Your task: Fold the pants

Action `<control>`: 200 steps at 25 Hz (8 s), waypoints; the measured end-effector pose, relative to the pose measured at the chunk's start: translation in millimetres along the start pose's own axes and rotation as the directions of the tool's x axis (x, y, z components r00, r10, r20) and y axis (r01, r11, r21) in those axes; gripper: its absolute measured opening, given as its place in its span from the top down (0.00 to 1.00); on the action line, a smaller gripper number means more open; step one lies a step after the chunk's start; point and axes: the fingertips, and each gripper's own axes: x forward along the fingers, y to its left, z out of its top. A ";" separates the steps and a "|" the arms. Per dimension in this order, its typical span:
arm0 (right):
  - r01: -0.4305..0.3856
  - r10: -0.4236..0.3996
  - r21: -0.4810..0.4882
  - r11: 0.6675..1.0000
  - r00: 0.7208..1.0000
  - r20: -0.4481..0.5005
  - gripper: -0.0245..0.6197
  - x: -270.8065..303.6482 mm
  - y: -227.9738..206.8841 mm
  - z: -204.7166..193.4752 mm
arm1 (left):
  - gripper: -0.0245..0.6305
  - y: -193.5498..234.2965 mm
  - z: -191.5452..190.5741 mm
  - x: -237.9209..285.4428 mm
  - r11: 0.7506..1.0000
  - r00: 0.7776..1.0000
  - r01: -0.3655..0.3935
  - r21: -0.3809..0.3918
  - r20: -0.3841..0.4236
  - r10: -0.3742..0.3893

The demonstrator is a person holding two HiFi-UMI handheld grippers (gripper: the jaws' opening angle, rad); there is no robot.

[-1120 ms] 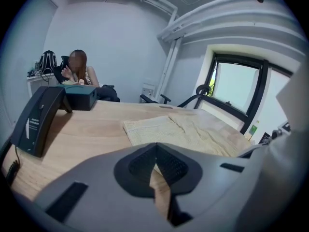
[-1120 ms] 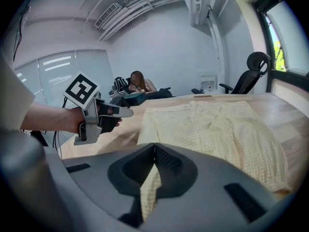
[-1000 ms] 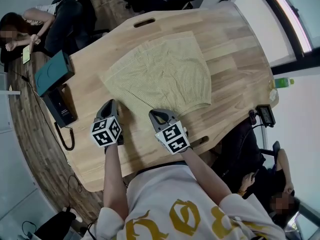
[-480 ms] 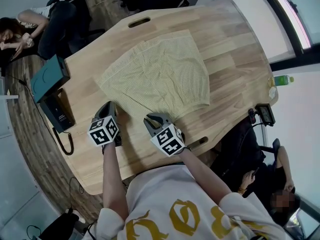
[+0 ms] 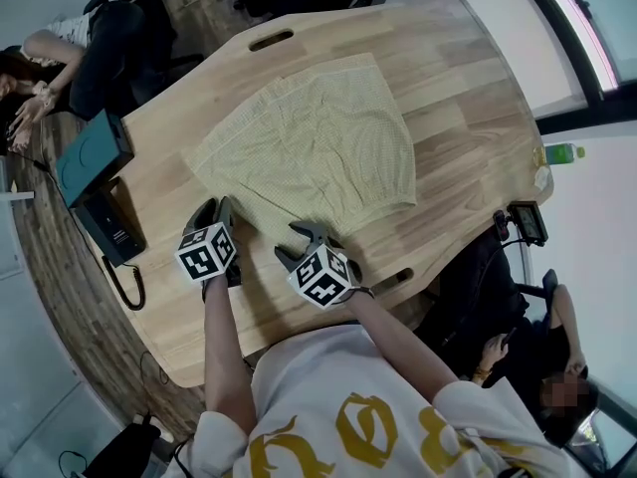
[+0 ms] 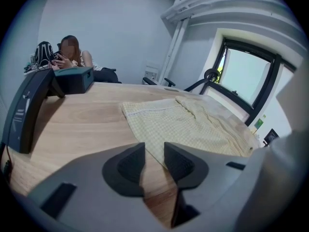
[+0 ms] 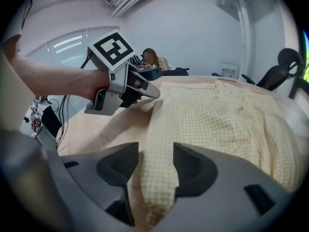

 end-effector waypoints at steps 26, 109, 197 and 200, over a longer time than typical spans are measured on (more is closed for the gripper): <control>0.026 -0.030 -0.084 0.996 0.999 -0.045 0.94 2.8 -11.3 -3.0 | 0.94 11.0 -1.5 14.2 0.998 0.998 -0.030 -0.062 -0.059 0.026; 0.095 -0.080 -0.083 0.992 0.982 0.169 0.94 -79.4 62.8 72.4 | 0.94 4.7 72.0 -107.4 0.978 0.954 0.171 -0.115 0.266 -0.136; 0.105 -0.134 0.549 0.829 0.991 0.014 0.88 -121.5 -182.1 -84.9 | 0.66 -194.6 56.1 105.3 0.828 0.926 0.326 0.456 -0.332 -0.181; 0.090 -0.116 0.558 0.825 0.993 0.011 0.88 -118.0 -183.2 -84.6 | 0.67 -196.6 49.0 104.3 0.819 0.913 0.346 0.458 -0.364 -0.182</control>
